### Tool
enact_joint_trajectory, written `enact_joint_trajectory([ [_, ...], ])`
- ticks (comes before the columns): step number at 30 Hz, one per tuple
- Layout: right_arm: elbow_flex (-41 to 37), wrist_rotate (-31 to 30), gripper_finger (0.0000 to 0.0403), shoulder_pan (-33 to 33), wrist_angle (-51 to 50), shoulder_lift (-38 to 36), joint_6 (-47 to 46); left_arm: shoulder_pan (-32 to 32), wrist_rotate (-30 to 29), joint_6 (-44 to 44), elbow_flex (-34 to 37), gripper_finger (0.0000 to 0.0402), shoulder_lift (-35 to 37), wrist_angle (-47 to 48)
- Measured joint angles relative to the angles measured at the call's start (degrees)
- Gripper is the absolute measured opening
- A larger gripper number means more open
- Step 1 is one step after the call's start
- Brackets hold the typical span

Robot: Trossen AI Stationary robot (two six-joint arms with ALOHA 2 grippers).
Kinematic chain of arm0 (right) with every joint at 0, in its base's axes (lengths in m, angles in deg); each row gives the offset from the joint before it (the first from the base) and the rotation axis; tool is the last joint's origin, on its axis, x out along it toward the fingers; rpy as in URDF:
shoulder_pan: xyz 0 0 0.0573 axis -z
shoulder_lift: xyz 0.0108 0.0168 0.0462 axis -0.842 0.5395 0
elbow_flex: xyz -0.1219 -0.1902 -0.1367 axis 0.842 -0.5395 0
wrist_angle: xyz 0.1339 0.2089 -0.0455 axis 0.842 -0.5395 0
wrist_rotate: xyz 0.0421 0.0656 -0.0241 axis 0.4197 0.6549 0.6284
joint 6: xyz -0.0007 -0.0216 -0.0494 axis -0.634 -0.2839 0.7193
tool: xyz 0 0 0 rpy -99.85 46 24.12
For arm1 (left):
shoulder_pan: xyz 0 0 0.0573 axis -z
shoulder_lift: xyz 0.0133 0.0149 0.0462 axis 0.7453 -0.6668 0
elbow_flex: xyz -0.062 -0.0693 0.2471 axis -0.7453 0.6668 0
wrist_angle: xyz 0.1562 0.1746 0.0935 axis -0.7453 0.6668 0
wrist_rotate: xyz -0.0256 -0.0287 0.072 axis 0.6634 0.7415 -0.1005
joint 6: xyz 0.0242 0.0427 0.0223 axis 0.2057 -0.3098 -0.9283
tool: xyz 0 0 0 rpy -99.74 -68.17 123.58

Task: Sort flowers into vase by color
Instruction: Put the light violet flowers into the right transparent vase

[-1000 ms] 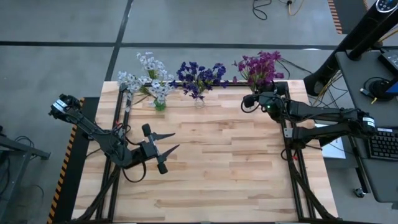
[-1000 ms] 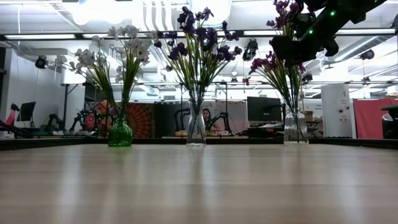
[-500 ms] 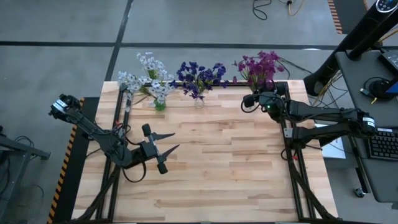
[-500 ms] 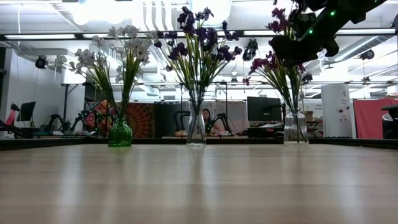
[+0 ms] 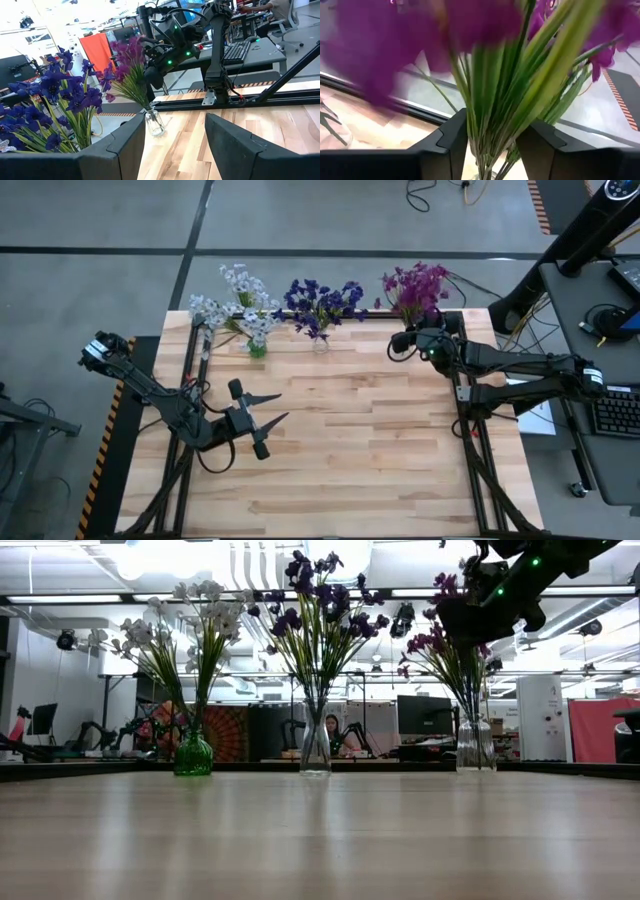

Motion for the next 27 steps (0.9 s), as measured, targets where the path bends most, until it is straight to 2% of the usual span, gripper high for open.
enact_joint_trajectory([
  [9, -0.02, 0.79, 0.0196, -0.02, -7.41, -0.46, -5.6, 0.0, 0.0, 1.05, -0.01, 0.019, 0.0, 0.0],
  [20, -0.02, 6.24, 0.0247, -0.23, -8.99, -0.87, -8.05, 0.01, 0.0, 1.27, -0.02, 0.019, 0.0, 0.0],
  [27, 0.32, 7.33, 0.0268, -1.86, -14.46, -4.23, -12.37, 0.0, -0.02, 1.27, -0.02, 0.019, 0.0, -0.02],
])
